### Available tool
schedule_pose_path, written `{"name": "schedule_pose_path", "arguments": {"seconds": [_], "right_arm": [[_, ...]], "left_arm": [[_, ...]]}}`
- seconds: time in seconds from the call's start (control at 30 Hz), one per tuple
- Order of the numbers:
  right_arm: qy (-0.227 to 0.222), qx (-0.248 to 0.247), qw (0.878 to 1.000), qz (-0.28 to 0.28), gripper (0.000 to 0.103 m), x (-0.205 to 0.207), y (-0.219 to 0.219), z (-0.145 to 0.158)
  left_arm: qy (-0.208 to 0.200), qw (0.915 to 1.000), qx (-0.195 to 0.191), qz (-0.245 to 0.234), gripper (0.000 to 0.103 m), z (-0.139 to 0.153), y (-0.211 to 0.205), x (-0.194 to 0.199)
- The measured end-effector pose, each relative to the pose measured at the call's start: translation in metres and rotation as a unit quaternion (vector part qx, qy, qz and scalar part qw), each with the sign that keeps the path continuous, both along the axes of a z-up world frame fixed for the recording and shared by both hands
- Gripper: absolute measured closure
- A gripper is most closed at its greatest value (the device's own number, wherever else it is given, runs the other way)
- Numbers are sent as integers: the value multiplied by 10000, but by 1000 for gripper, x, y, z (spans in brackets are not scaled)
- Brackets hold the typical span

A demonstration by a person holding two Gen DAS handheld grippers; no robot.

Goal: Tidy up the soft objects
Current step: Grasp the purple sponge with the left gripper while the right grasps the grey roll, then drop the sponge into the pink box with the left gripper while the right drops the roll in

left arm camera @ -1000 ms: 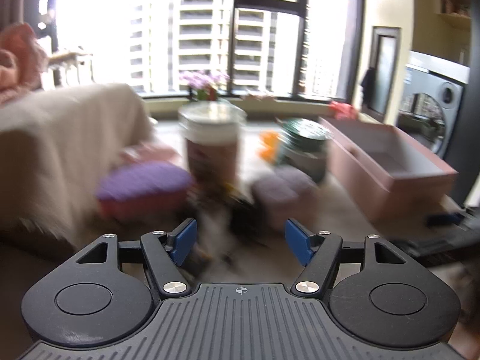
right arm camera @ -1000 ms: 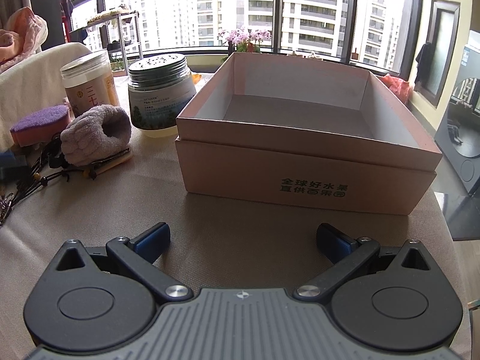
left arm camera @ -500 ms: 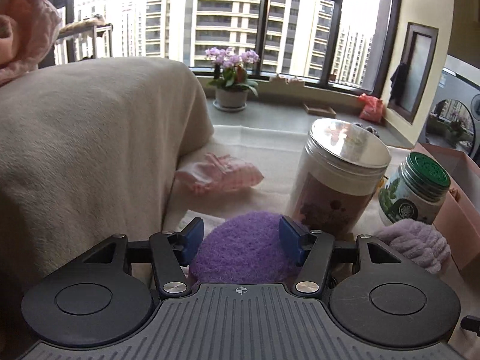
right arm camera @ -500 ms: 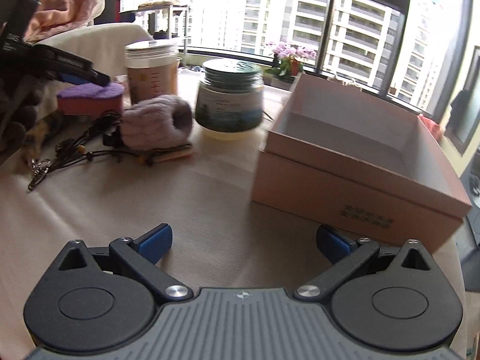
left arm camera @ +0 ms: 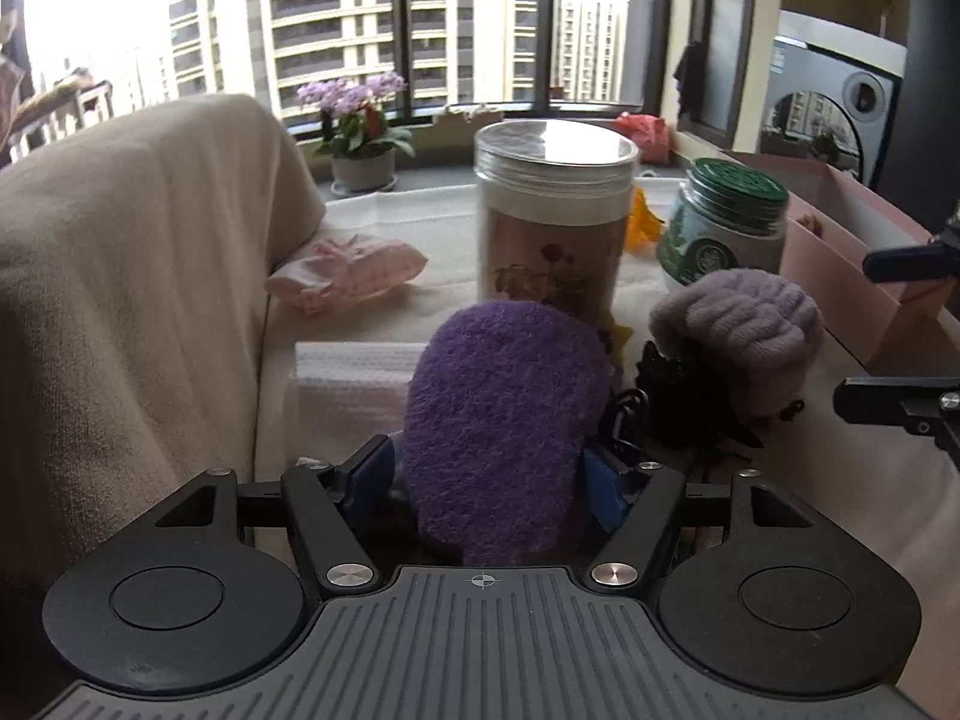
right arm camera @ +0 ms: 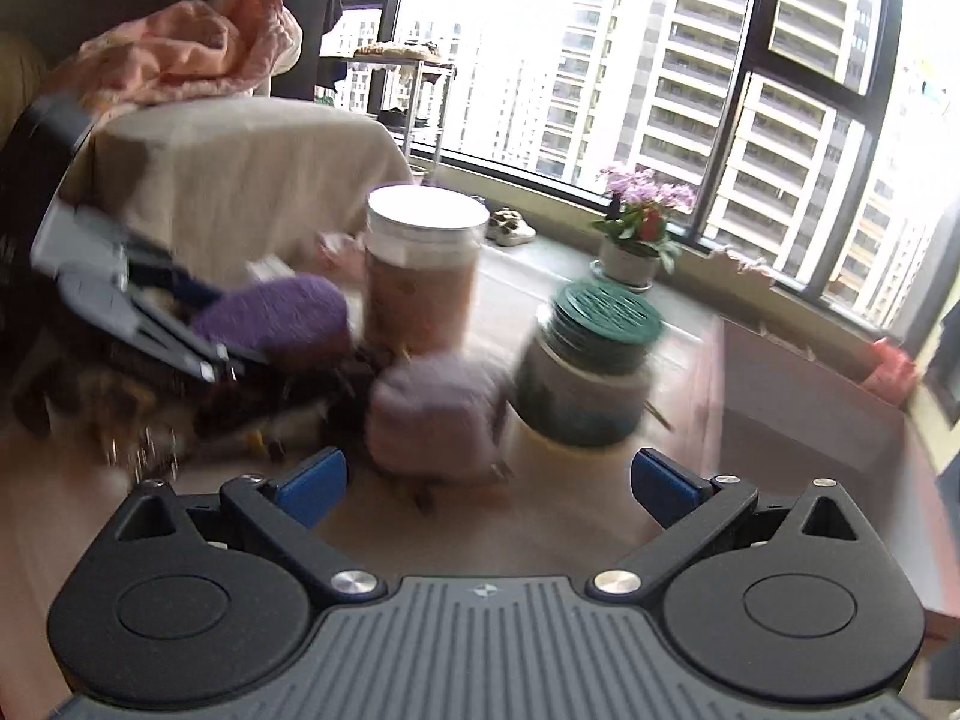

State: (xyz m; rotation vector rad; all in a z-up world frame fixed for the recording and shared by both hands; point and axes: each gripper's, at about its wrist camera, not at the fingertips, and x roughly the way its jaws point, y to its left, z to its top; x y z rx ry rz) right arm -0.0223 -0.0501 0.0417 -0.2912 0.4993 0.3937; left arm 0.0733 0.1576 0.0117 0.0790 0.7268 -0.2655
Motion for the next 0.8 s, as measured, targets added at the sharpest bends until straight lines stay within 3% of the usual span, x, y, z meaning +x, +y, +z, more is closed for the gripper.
{"name": "schedule_pose_path", "arguments": {"seconds": [0.07, 0.13, 0.17, 0.2, 0.27, 0.4, 0.5, 0.63, 0.8], "right_arm": [[301, 274, 9991, -69, 9, 24, 9, 2], [643, 502, 9965, -207, 23, 46, 15, -1], [813, 525, 9950, -245, 50, 56, 17, -2], [997, 505, 9934, -247, 62, 63, 20, -4], [1131, 647, 9912, -247, 62, 62, 14, 1], [759, 731, 9942, -198, 62, 30, -11, 24], [695, 840, 9938, -205, 62, 1, -40, 37], [564, 872, 9938, -397, 62, -41, -84, 47], [333, 711, 9943, -728, 62, -89, -137, 62]], "left_arm": [[30, 9992, -353, 186, 31, 3, 10, 5], [127, 9979, -577, 272, 35, 6, 14, 9], [143, 9977, -582, 319, 36, 9, 13, 10], [102, 9978, -564, 330, 37, 14, 13, 8], [-92, 9980, -577, 225, 38, 26, 11, 1], [-371, 9962, -785, 66, 38, 52, 4, -19], [-384, 9962, -737, -279, 38, 68, -18, -37], [151, 9924, -638, -1045, 38, 69, -73, -58], [841, 9709, -604, -2158, 38, 65, -161, -84]]}}
